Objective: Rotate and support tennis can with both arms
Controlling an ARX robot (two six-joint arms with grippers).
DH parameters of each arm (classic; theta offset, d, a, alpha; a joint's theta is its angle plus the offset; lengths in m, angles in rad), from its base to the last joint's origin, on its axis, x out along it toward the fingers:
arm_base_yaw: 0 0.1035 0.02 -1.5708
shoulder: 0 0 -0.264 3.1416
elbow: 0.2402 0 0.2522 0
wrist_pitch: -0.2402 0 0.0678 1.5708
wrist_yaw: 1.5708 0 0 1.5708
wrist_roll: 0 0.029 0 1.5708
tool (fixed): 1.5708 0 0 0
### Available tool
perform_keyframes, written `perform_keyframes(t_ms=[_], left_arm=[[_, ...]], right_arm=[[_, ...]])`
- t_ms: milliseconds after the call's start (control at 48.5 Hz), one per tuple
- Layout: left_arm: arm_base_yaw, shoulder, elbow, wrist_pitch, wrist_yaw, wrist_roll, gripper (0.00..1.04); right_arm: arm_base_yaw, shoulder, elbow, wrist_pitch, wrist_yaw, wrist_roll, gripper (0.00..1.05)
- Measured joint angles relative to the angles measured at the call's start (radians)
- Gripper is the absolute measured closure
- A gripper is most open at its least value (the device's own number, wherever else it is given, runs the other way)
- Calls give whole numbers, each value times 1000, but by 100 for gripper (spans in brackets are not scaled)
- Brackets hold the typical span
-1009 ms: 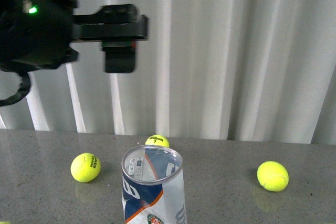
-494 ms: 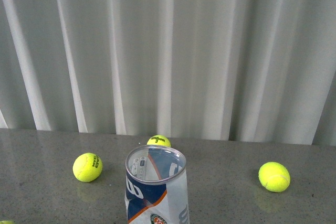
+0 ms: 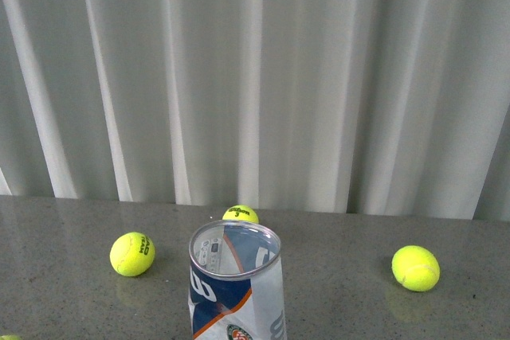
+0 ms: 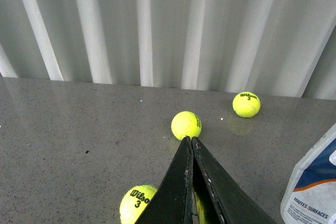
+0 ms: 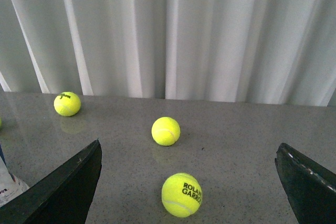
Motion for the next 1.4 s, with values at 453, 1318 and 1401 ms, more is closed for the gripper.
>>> perform_keyframes(t_ms=[453,1318,1401], left_arm=[[0,-231,-42,-156,4,2,101],[0,-625,-41,-553,4,3,101],[0,-626,-41,-557,4,3,101]], right_arm=[[0,0,0,0,0,0,7],[0,0,0,0,0,0,7],[0,0,0,0,0,0,7]])
